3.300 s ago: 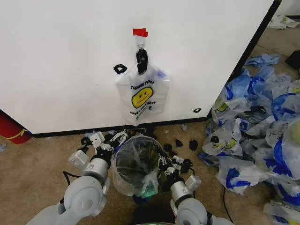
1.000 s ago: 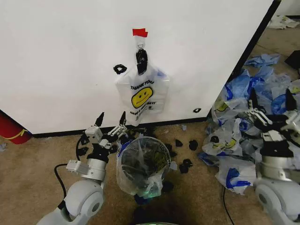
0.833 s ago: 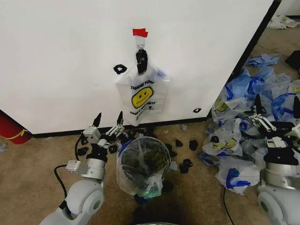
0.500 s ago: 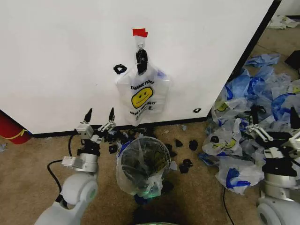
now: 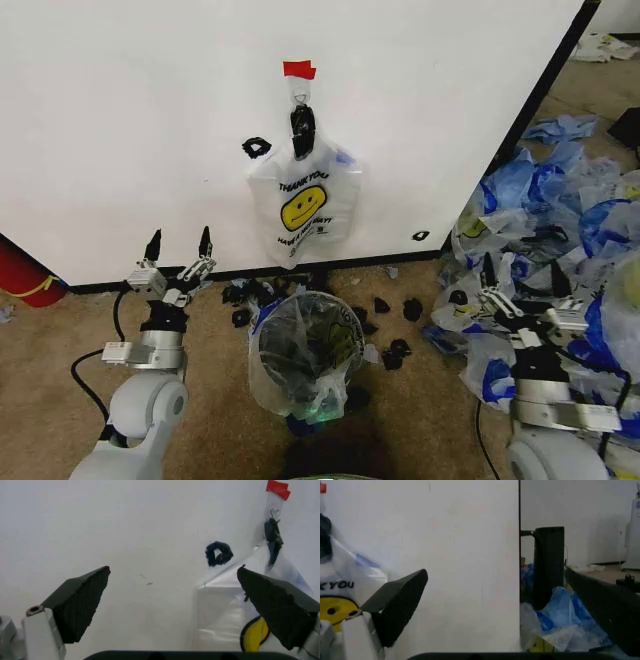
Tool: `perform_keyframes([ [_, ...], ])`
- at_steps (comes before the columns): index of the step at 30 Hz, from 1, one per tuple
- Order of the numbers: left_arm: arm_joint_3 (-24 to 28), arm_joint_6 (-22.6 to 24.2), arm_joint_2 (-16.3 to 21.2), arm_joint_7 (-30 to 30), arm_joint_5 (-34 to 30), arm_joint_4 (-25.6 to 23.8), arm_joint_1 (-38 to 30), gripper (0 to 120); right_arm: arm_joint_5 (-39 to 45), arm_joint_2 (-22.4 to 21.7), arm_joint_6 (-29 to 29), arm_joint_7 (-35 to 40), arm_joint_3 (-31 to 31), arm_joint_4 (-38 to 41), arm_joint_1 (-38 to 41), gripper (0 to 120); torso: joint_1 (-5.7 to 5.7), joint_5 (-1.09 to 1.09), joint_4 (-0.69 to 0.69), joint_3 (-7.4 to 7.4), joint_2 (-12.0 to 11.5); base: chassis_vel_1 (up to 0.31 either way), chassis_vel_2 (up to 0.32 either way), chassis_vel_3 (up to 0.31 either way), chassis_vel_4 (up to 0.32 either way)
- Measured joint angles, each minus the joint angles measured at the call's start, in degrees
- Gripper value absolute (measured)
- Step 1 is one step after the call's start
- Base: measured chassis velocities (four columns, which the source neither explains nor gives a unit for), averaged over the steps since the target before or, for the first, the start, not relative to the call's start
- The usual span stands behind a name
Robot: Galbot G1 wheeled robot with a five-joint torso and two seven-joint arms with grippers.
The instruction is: Pick up the garbage bag from the wall and place it over the trash bin.
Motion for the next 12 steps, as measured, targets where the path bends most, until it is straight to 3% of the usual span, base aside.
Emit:
perform_keyframes([
  [12, -0.1, -0.1, 0.7, -0.4, 0.0, -0.3, -0.1, 100, -0.5, 0.4, 1.1, -0.1, -0.4, -0.7, 0.7, 100, 0.0, -0.01, -0.01, 0.0, 0.0, 0.0, 0.0, 0.0, 0.0],
])
